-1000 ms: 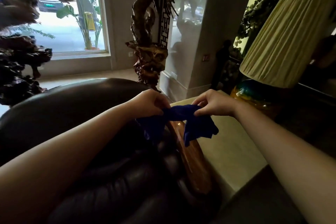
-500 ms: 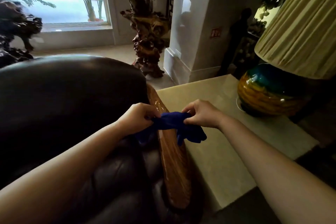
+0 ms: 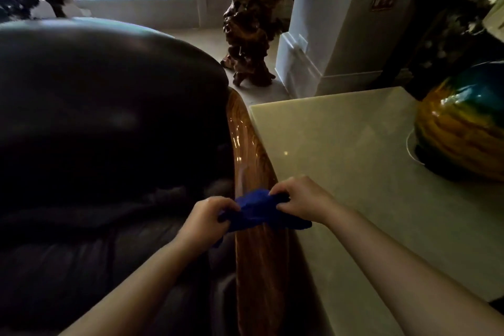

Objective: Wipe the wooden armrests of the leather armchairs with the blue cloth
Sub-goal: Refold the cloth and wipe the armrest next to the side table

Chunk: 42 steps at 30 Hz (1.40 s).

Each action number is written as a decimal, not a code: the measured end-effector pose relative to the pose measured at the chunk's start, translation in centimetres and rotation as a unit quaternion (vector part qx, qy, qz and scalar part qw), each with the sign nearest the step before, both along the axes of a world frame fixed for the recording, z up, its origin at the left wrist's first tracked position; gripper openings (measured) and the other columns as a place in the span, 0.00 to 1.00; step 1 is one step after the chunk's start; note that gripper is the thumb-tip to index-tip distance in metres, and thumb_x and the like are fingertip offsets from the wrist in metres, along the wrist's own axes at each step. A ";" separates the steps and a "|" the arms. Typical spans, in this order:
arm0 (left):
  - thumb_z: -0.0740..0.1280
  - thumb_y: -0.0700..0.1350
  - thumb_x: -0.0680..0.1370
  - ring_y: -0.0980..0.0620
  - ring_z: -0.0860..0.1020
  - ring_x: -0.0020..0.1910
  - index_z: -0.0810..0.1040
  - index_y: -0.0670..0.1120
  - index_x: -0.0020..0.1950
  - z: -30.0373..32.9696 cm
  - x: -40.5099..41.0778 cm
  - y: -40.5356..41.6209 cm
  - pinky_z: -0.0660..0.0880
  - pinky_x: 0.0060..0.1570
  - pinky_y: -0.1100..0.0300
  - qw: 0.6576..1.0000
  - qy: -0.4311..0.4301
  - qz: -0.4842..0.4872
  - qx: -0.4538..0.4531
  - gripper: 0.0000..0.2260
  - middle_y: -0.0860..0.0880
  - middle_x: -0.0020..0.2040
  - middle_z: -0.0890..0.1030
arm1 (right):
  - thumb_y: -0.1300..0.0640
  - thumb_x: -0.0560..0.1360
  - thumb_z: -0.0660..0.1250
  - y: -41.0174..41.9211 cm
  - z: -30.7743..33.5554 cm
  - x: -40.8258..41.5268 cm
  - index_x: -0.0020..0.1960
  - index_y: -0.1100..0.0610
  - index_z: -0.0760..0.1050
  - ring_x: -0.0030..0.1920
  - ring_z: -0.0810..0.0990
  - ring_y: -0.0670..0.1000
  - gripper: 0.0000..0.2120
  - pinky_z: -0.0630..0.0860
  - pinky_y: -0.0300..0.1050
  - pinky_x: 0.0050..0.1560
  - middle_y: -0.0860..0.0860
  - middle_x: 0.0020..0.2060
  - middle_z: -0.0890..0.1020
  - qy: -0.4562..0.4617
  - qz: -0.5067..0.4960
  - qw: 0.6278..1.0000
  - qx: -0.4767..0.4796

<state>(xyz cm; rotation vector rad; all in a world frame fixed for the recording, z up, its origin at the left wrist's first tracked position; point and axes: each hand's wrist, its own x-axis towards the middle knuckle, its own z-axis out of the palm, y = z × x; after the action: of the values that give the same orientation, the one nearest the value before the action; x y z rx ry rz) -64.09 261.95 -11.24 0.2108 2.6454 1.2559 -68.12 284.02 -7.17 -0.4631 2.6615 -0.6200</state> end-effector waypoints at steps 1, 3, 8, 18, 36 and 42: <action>0.67 0.35 0.70 0.56 0.80 0.40 0.81 0.51 0.49 -1.6 0.1 0.4 0.77 0.37 0.71 1.000 -0.016 -0.003 0.001 0.13 0.55 0.44 0.80 | 0.58 0.71 0.68 0.2 -1.9 0.1 0.57 0.51 0.77 0.52 0.79 0.48 0.15 0.72 0.39 0.49 0.49 0.54 0.82 0.002 -0.008 1.000 0.012; 0.68 0.37 0.71 0.56 0.80 0.45 0.80 0.50 0.51 -4.3 0.2 1.1 0.74 0.40 0.73 0.999 -0.047 -0.008 0.003 0.11 0.54 0.46 0.80 | 0.53 0.70 0.69 0.8 -5.6 0.6 0.56 0.47 0.77 0.52 0.79 0.48 0.15 0.75 0.42 0.48 0.47 0.53 0.82 -0.012 -0.067 0.998 0.003; 0.63 0.44 0.76 0.54 0.70 0.65 0.68 0.50 0.67 -9.0 1.7 2.1 0.68 0.66 0.53 0.994 -0.025 0.107 0.028 0.19 0.52 0.66 0.72 | 0.46 0.74 0.64 1.1 -12.7 3.6 0.70 0.48 0.64 0.71 0.63 0.53 0.26 0.64 0.49 0.66 0.53 0.72 0.65 0.051 -0.234 0.969 -0.061; 0.49 0.64 0.73 0.61 0.36 0.72 0.31 0.66 0.66 -16.6 5.0 7.4 0.44 0.70 0.57 0.970 -0.065 0.223 0.078 0.31 0.60 0.72 0.30 | 0.30 0.71 0.46 -4.8 -20.2 7.5 0.74 0.47 0.37 0.75 0.41 0.56 0.39 0.52 0.61 0.72 0.55 0.74 0.39 0.153 -0.266 0.952 -0.025; 0.57 0.60 0.74 0.55 0.50 0.74 0.39 0.58 0.73 -17.3 -10.8 6.0 0.52 0.71 0.57 0.961 0.011 0.201 0.188 0.34 0.49 0.77 0.48 | 0.31 0.71 0.45 -5.2 -19.6 -8.5 0.74 0.45 0.37 0.73 0.57 0.62 0.38 0.71 0.60 0.62 0.61 0.75 0.47 0.196 -0.240 0.950 -0.022; 0.53 0.54 0.78 0.58 0.30 0.72 0.35 0.64 0.70 -17.2 -8.9 5.5 0.34 0.66 0.62 0.983 0.133 0.106 0.070 0.29 0.63 0.70 0.26 | 0.40 0.77 0.49 -3.9 -19.9 -6.6 0.73 0.41 0.42 0.75 0.41 0.54 0.29 0.54 0.63 0.72 0.52 0.74 0.37 0.233 -0.159 0.956 -0.077</action>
<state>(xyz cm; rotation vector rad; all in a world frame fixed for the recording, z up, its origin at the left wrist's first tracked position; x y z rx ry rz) -72.99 267.48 -28.39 0.1274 2.8677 1.5860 -74.70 280.15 -27.04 -0.2426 3.1873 -0.9133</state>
